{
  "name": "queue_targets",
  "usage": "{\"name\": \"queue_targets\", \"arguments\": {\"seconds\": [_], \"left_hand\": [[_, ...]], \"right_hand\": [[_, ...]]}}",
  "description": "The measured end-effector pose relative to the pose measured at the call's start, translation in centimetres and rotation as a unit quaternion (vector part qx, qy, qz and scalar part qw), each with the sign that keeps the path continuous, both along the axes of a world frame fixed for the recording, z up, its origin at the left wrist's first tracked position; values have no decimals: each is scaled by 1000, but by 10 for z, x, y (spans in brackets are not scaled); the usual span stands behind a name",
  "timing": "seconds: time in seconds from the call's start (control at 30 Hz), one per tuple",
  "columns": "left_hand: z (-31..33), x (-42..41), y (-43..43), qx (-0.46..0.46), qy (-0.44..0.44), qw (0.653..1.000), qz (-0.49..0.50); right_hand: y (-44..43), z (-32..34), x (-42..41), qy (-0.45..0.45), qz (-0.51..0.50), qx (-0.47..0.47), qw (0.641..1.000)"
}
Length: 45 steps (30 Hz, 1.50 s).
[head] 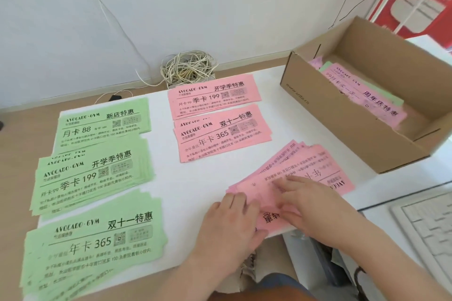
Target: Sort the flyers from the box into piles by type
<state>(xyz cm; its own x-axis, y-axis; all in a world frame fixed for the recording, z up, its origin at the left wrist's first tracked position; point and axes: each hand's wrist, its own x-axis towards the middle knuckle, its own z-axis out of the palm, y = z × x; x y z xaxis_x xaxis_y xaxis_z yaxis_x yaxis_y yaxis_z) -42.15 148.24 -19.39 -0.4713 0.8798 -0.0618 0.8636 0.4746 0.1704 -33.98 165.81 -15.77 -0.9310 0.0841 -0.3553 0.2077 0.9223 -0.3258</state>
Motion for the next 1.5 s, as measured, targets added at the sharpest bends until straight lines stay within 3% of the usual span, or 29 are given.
{"name": "queue_targets", "arguments": {"seconds": [0.13,0.23,0.33,0.43,0.53,0.67,0.8,0.9,0.93,1.03,1.07,1.2,1.27,1.37,1.43,1.5], "left_hand": [[6,-7,7,-55,2,998,-19],[14,-12,14,-98,-9,994,-40],[31,-11,22,-152,-15,987,-53],[41,-13,32,-171,-18,983,-64],[33,-11,41,-159,-44,985,-49],[10,7,36,-215,-25,975,-57],[15,16,31,-236,-55,970,-29],[23,15,25,-223,-61,972,-44],[25,10,21,-190,-58,979,-42],[33,-12,10,-72,-92,992,-37],[30,-15,6,-30,-85,995,-49],[35,10,12,48,11,990,-134],[30,31,18,55,-8,984,-171],[23,37,20,29,-120,973,-196],[25,27,14,23,-191,961,-201],[39,16,7,113,-198,963,-141]], "right_hand": [[6,-12,12,52,-23,-65,996],[6,-21,23,103,-128,-100,981],[16,-29,39,171,-265,-27,949],[32,-28,51,84,-326,33,941],[43,-27,51,28,-303,50,951],[50,-29,43,45,-304,-11,952],[51,-28,40,87,-332,-143,928],[44,-21,37,117,-371,-296,872],[40,-19,36,137,-401,-309,852],[25,-8,40,194,-503,-182,823],[20,0,42,176,-519,-186,815],[-6,26,41,5,-443,-466,766],[-10,24,41,27,-380,-392,837],[-1,29,45,30,-334,-217,917],[13,36,54,29,-311,-156,937],[27,50,57,8,-262,-151,953]]}}
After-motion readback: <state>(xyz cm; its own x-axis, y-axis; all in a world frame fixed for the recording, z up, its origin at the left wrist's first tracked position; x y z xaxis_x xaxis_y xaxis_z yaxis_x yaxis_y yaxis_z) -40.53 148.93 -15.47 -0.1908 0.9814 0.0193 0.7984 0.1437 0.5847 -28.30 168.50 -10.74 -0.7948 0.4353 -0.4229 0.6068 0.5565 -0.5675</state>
